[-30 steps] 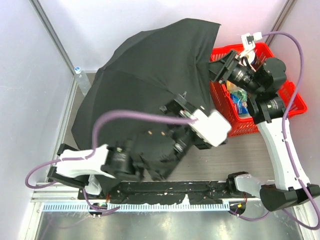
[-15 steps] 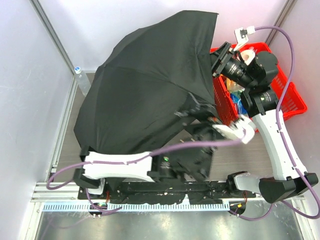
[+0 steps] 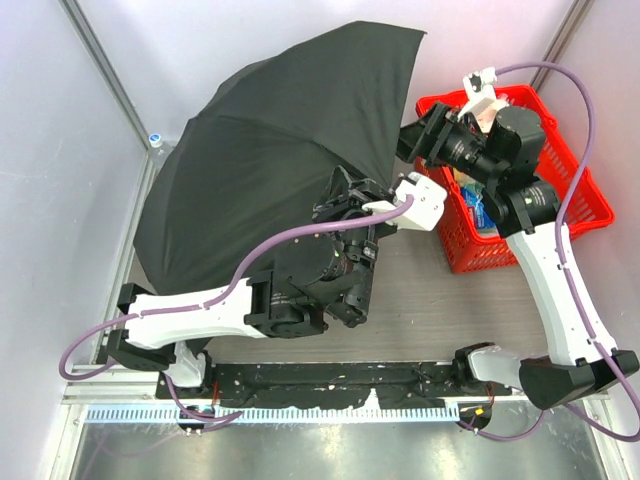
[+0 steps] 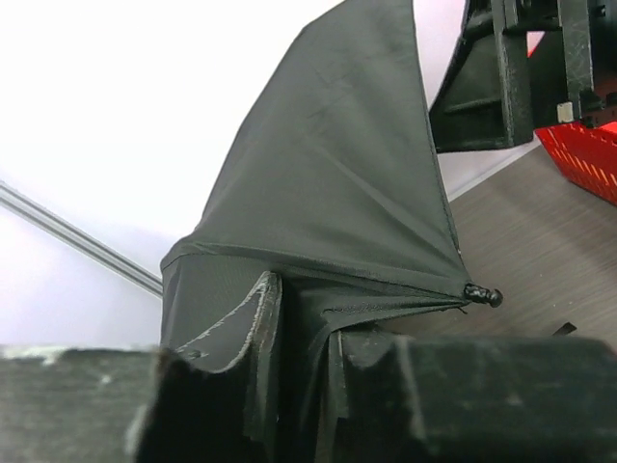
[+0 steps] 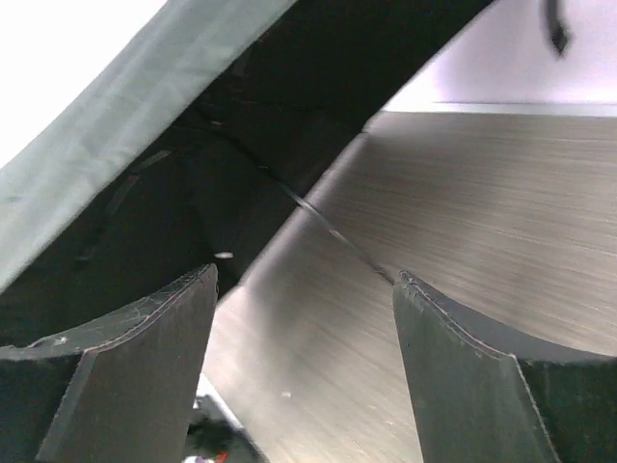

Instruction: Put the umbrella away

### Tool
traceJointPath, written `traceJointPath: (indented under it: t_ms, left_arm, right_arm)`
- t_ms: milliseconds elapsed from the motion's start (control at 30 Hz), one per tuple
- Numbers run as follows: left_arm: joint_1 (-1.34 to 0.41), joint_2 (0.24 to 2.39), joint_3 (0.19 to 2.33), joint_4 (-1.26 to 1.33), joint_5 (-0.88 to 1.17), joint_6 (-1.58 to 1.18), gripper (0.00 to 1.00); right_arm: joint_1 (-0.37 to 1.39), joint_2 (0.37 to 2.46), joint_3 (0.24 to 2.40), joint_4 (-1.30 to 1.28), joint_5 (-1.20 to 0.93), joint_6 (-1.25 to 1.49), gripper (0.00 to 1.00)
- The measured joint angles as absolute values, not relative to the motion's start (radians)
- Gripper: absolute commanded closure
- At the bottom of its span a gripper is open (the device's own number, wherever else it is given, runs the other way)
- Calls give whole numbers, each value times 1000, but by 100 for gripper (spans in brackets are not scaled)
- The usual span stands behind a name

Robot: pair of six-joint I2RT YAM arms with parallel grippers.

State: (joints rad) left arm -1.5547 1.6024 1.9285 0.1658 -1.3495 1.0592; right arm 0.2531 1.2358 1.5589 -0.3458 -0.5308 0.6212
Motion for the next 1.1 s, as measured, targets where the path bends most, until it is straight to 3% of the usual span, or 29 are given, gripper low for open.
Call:
traceJointPath:
  t_ms: [133,300,433,600,767,900,1100]
  left_arm:
    - [-1555,1599,1925,131,-1344,1046,86]
    - [-1556,1558,1925,58,-1331,990,88]
    - [-1555,1517,1934,-20,-1314,914,90]
    - [-1555,1476,1945,-112,-1283,816,90]
    - [-1556,1462,1967,-178,-1267,756,90]
    - [-1555,1461,1978,-219,-1259,728,90]
    - [-1557,1459,1999,-272,-1244,689,90]
  right_arm:
    - [257,1156,1427,-376,-384,431,22]
    - [333,1035,995,-152,-286,275,18]
    - [419,1210,825,86,-289,234,18]
    - [519,1607,938,342,-342,186,17]
    - [572,1901,1253,466,-503,174,19]
    - [609,1998,1407,535,-575,180,21]
    - [658,2017,1446,551,-559,188,20]
